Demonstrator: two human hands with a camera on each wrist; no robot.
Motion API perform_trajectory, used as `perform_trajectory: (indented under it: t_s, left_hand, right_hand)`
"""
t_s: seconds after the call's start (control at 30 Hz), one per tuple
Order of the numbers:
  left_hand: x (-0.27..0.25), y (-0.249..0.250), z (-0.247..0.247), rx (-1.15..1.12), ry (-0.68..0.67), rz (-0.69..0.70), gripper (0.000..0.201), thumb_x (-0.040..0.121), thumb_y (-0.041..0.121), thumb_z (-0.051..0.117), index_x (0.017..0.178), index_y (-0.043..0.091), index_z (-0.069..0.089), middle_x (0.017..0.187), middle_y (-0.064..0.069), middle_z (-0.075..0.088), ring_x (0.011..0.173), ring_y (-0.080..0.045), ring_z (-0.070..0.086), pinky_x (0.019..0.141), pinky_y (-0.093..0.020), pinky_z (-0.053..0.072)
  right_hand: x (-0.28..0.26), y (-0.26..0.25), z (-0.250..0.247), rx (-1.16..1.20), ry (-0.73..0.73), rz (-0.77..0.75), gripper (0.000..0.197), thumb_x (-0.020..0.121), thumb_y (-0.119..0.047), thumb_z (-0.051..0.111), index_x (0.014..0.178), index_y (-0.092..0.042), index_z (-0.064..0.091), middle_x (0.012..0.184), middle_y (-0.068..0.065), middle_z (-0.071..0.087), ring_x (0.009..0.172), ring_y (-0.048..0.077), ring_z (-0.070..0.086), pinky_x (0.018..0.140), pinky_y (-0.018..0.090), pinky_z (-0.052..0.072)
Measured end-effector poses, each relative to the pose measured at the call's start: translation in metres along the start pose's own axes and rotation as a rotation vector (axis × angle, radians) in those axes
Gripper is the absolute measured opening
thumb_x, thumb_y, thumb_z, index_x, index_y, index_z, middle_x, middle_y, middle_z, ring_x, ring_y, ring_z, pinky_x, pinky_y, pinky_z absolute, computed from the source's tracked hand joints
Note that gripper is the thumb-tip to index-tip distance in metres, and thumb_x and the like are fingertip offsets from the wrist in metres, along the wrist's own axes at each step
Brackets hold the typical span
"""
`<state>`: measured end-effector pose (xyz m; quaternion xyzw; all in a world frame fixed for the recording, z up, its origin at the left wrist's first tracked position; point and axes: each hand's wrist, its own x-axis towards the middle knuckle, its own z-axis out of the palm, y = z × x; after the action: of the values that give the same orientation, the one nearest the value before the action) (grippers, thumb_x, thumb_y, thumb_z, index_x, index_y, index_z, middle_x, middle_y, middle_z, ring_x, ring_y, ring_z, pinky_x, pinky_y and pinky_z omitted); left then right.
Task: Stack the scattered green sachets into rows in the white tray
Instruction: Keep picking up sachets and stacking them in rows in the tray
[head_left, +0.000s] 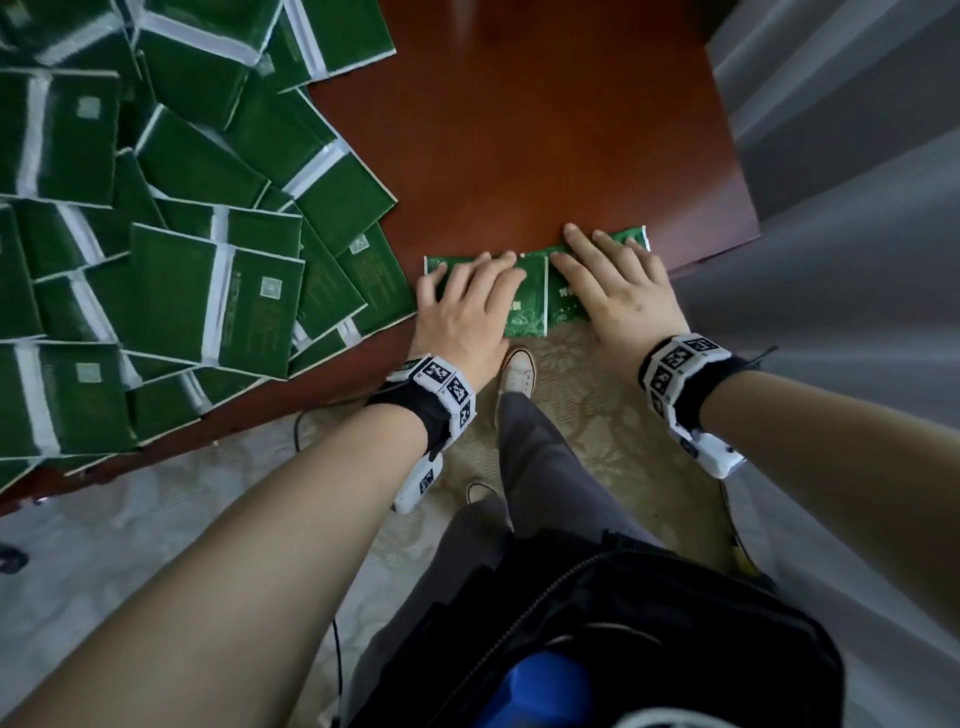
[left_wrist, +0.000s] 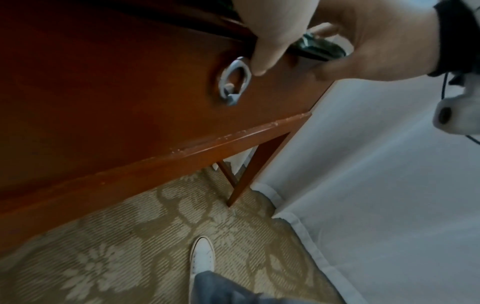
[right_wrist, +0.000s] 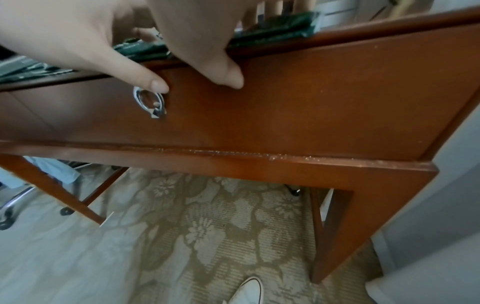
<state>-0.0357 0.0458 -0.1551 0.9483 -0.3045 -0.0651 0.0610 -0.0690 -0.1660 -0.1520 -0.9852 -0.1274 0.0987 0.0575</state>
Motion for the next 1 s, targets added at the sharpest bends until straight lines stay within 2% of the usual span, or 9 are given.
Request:
perform_trajectory:
  t_s: [0.1, 0.17, 0.27, 0.37, 0.47, 0.57, 0.67, 0.87, 1.0]
  left_hand:
    - [-0.013, 0.01, -0.012, -0.04, 0.02, -0.002, 0.058, 0.07, 0.007, 0.075, 0.122, 0.024, 0.057, 0.12, 0.006, 0.06, 0.107, -0.024, 0.055, 0.086, -0.042, 0.04]
    - [-0.023, 0.009, -0.034, -0.066, 0.0, 0.0, 0.046, 0.079, 0.004, 0.067, 0.119, 0.025, 0.059, 0.11, 0.004, 0.064, 0.099, -0.025, 0.06, 0.077, -0.039, 0.044]
    - [-0.044, -0.005, -0.084, -0.056, 0.041, -0.058, 0.027, 0.093, 0.016, 0.06, 0.118, 0.026, 0.059, 0.103, 0.004, 0.065, 0.087, -0.026, 0.065, 0.061, -0.035, 0.048]
    - [-0.076, -0.026, -0.149, 0.001, 0.05, -0.158, 0.023, 0.097, 0.031, 0.057, 0.118, 0.022, 0.057, 0.104, 0.0, 0.063, 0.088, -0.031, 0.065, 0.067, -0.04, 0.053]
    - [-0.113, -0.058, -0.211, 0.086, 0.076, -0.257, 0.023, 0.098, 0.032, 0.056, 0.117, 0.019, 0.056, 0.105, -0.004, 0.065, 0.093, -0.033, 0.064, 0.073, -0.042, 0.053]
    - [-0.152, -0.091, -0.261, 0.133, 0.085, -0.348, 0.025, 0.097, 0.031, 0.059, 0.118, 0.018, 0.057, 0.103, -0.008, 0.068, 0.091, -0.033, 0.065, 0.075, -0.042, 0.055]
    - [-0.186, -0.123, -0.294, 0.143, 0.1, -0.459, 0.035, 0.096, 0.031, 0.061, 0.129, 0.019, 0.054, 0.105, -0.016, 0.068, 0.094, -0.035, 0.065, 0.076, -0.04, 0.054]
    - [-0.228, -0.193, -0.312, 0.149, 0.058, -0.59, 0.036, 0.098, 0.027, 0.059, 0.132, 0.021, 0.053, 0.101, -0.016, 0.067, 0.088, -0.033, 0.065, 0.073, -0.039, 0.055]
    - [-0.236, -0.254, -0.308, 0.122, 0.026, -0.669, 0.043, 0.097, 0.025, 0.06, 0.139, 0.025, 0.051, 0.116, -0.016, 0.067, 0.096, -0.033, 0.066, 0.078, -0.039, 0.057]
  right_hand:
    - [-0.005, -0.013, -0.019, -0.052, -0.036, 0.024, 0.07, 0.074, -0.013, 0.071, 0.14, -0.015, 0.049, 0.15, 0.009, 0.045, 0.12, 0.037, 0.048, 0.094, 0.05, 0.04]
    - [-0.008, -0.028, -0.044, -0.045, -0.136, 0.062, 0.061, 0.08, -0.015, 0.068, 0.138, -0.015, 0.048, 0.135, 0.008, 0.057, 0.115, 0.034, 0.05, 0.092, 0.046, 0.042]
    - [-0.014, -0.06, -0.086, -0.041, -0.211, 0.13, 0.051, 0.087, -0.005, 0.056, 0.135, -0.018, 0.044, 0.107, 0.008, 0.063, 0.099, 0.033, 0.058, 0.082, 0.042, 0.051]
    - [-0.013, -0.106, -0.135, -0.05, -0.2, 0.147, 0.042, 0.09, 0.001, 0.052, 0.128, -0.014, 0.043, 0.079, 0.007, 0.053, 0.071, 0.031, 0.058, 0.062, 0.041, 0.054]
    - [0.0, -0.16, -0.185, -0.074, -0.098, 0.057, 0.037, 0.088, 0.005, 0.049, 0.122, -0.009, 0.045, 0.081, 0.009, 0.052, 0.075, 0.035, 0.06, 0.06, 0.039, 0.05]
    - [0.018, -0.213, -0.226, -0.087, 0.013, -0.049, 0.033, 0.089, -0.004, 0.054, 0.12, -0.01, 0.049, 0.099, 0.018, 0.061, 0.09, 0.039, 0.063, 0.066, 0.038, 0.048]
    - [0.035, -0.259, -0.257, -0.132, 0.081, -0.121, 0.03, 0.088, -0.014, 0.06, 0.118, -0.015, 0.055, 0.105, 0.017, 0.063, 0.094, 0.038, 0.064, 0.069, 0.037, 0.048]
    - [0.088, -0.326, -0.267, -0.194, 0.097, -0.189, 0.028, 0.09, -0.018, 0.059, 0.118, -0.02, 0.06, 0.106, 0.013, 0.064, 0.092, 0.035, 0.065, 0.07, 0.036, 0.051]
    - [0.141, -0.369, -0.258, -0.225, 0.067, -0.228, 0.023, 0.092, -0.021, 0.059, 0.115, -0.019, 0.063, 0.092, 0.007, 0.059, 0.087, 0.031, 0.064, 0.068, 0.035, 0.05]
